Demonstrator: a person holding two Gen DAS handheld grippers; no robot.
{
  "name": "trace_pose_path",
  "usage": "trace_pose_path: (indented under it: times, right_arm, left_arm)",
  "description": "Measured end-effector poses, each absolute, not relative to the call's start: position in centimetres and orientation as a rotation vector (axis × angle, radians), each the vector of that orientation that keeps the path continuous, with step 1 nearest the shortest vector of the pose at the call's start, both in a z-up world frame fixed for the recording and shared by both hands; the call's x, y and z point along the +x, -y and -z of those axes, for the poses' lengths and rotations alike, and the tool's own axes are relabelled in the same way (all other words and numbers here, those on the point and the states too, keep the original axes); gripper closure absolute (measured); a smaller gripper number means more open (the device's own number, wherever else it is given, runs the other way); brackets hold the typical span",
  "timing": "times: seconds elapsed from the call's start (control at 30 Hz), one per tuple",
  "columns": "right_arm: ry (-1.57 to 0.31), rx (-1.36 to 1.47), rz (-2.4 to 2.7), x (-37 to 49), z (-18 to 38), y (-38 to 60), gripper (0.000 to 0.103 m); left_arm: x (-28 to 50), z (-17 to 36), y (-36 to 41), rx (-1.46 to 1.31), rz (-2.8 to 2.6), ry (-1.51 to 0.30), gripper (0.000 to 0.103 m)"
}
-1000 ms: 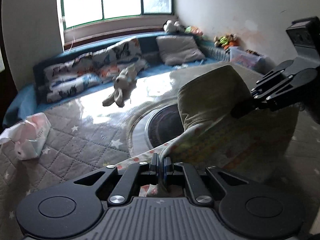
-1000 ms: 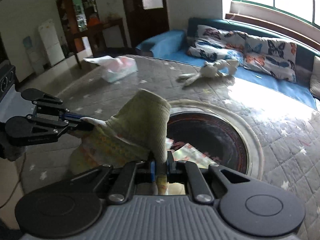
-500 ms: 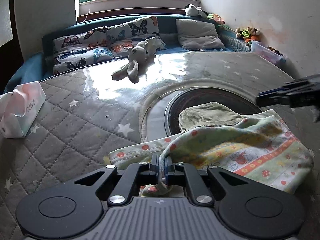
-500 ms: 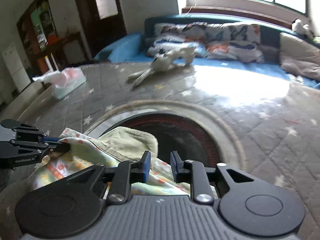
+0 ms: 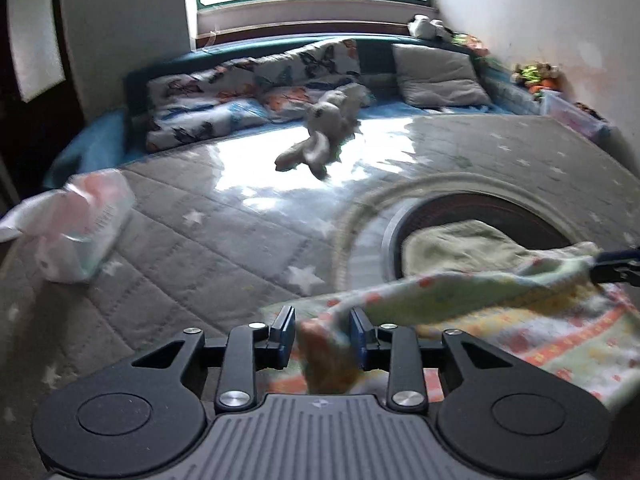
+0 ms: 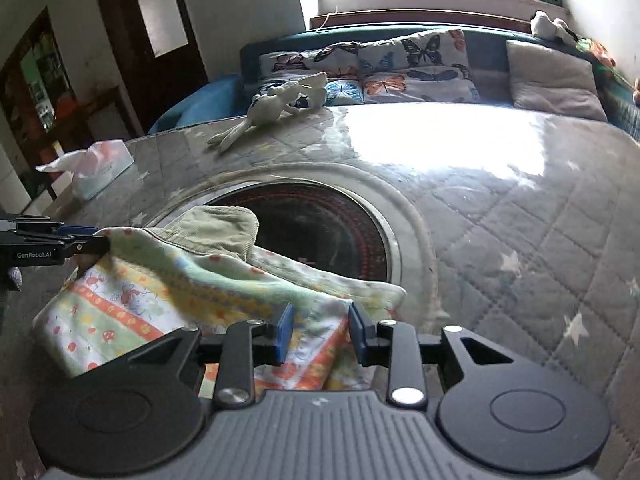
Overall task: Fold clothes
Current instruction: 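Lift the hem with both grippers and fold it toward the collar, then release the hem with both grippers and lay the fold flat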
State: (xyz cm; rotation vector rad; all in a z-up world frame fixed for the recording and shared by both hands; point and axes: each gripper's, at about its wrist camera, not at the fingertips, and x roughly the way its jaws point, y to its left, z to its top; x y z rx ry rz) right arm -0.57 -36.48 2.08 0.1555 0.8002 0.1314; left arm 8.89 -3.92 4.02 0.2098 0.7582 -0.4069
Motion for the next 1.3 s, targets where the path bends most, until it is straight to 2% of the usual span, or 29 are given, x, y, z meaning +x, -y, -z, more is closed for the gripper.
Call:
trace_pose_path:
  times: [0.17,0.3,0.37,0.5,0.67,0.8,0.87,1.03,1.3]
  right_arm:
    - [-0.789,0.187,-0.096,-0.5,-1.4,37.0,0.073]
    - [-0.777,0.183,-0.090,-0.4,-1.2,36.6,0.073]
    - [-0.780,0.178,-0.101,-0.3,-1.2,36.3,0.091]
    - [-0.763,0.158,-0.091,-0.1,-1.7,35.9,0.096]
    - [-0.643,0.144,-0.079,-0.7,-4.7,36.1,0.097]
    - [-0.726,0.154,-0.050,1.4,-2.5,36.4,0.096]
    - [-0.770,0.166,-0.047,2.1,-1.5,36.6,0.094]
    - [-0.718,0.160,-0.043,1.2,-3.1,36.8,0.089]
    - [-0.731,0.135,-0.222,2.2,-4.7,33.1,0.089]
  left_arm:
    - [8.9,-3.7,3.7,0.221,0.414,-0.754,0.072]
    - [8.8,-3.6,4.0,0.238,0.436,-0.736,0.082]
    - [8.6,-3.6,4.1,0.253,0.443,-0.722,0.090]
    - [8.4,-3.7,4.4,0.271,0.436,-0.692,0.096]
    - [8.9,-3.7,4.4,0.254,0.417,-0.694,0.096]
    - [9.6,-3.5,4.5,0.237,0.409,-0.709,0.096]
    - [9.9,-3.1,4.6,0.237,0.400,-0.724,0.092]
    - [9.5,-4.7,3.8,0.214,0.385,-0.681,0.085]
    - [7.7,-6.5,6.6,0.190,0.553,-0.649,0.088]
